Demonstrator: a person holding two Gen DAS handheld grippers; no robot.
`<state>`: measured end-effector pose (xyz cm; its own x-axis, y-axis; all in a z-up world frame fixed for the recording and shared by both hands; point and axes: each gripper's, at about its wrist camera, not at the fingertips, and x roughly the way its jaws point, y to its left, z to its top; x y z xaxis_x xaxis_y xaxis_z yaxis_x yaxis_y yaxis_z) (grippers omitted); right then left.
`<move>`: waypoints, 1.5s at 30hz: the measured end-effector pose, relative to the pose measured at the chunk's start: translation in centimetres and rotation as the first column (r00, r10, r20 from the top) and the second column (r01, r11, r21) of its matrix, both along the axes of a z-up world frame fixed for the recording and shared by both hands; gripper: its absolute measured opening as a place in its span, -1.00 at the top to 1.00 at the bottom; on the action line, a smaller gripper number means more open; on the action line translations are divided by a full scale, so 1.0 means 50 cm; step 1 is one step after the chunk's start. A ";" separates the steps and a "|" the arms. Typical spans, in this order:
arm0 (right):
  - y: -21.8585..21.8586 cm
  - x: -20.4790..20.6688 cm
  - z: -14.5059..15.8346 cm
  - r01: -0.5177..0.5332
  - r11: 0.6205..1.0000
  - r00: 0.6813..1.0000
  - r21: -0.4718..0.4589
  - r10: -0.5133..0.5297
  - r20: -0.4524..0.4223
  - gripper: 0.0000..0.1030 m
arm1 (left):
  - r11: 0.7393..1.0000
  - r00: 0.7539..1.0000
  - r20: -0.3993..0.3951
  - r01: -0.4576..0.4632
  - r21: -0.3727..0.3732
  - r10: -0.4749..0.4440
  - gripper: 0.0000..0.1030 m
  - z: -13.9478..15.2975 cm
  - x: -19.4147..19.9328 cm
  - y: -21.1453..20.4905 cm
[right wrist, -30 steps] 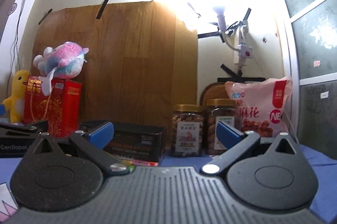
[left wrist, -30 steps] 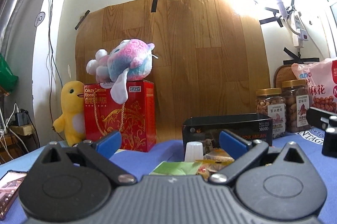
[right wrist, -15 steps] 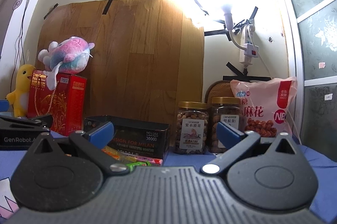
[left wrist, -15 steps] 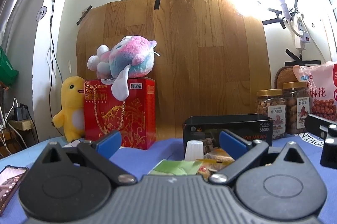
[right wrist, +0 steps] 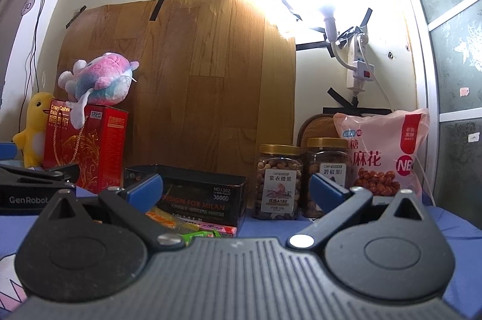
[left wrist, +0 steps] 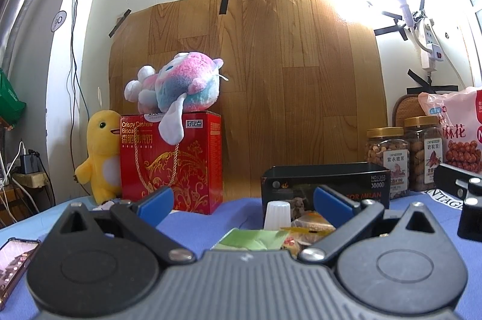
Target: Organize snacks
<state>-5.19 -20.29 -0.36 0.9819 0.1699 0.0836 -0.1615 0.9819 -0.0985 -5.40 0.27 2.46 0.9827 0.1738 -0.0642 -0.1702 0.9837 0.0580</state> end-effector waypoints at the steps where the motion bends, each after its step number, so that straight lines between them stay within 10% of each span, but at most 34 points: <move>1: 0.000 0.000 0.000 -0.001 1.000 1.000 0.000 0.001 -0.002 -1.00 | 1.000 1.000 0.000 0.000 0.000 0.000 -1.00 0.000 0.000 0.000; 20: 0.014 0.009 0.000 -0.063 0.997 0.996 -0.041 0.061 -0.060 -0.98 | 1.000 1.000 -0.012 0.004 -0.028 -0.004 -1.00 -0.001 0.004 0.007; 25: 0.016 0.032 0.002 -0.119 0.992 0.981 -0.041 0.111 -0.158 -0.31 | 0.998 0.999 -0.027 -0.019 -0.058 0.018 -1.00 0.001 0.007 0.022; 29: 0.011 0.069 0.013 -0.216 0.976 0.929 0.024 0.213 -0.303 0.09 | 0.996 0.999 -0.044 -0.026 -0.088 0.022 -1.00 0.002 0.011 0.034; 38: 0.021 0.179 0.015 -0.331 0.867 0.681 0.372 0.492 -0.542 0.08 | 0.993 0.998 -0.057 -0.026 -0.115 0.020 -1.00 0.002 0.016 0.042; 42: 0.024 0.211 0.004 -0.284 0.835 0.632 0.472 0.533 -0.562 0.09 | 0.993 0.998 -0.065 -0.027 -0.118 0.020 -1.00 0.001 0.019 0.041; 45: 0.027 0.230 -0.003 -0.263 0.823 0.608 0.504 0.547 -0.575 0.71 | 0.993 0.998 -0.065 -0.026 -0.111 0.019 -1.00 0.000 0.020 0.039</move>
<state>6.30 -18.95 -0.51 0.6151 0.6637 -0.4255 -0.4304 0.7349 0.5242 -4.43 2.20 2.46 0.9719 0.1839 -0.1468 -0.1917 0.9806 -0.0407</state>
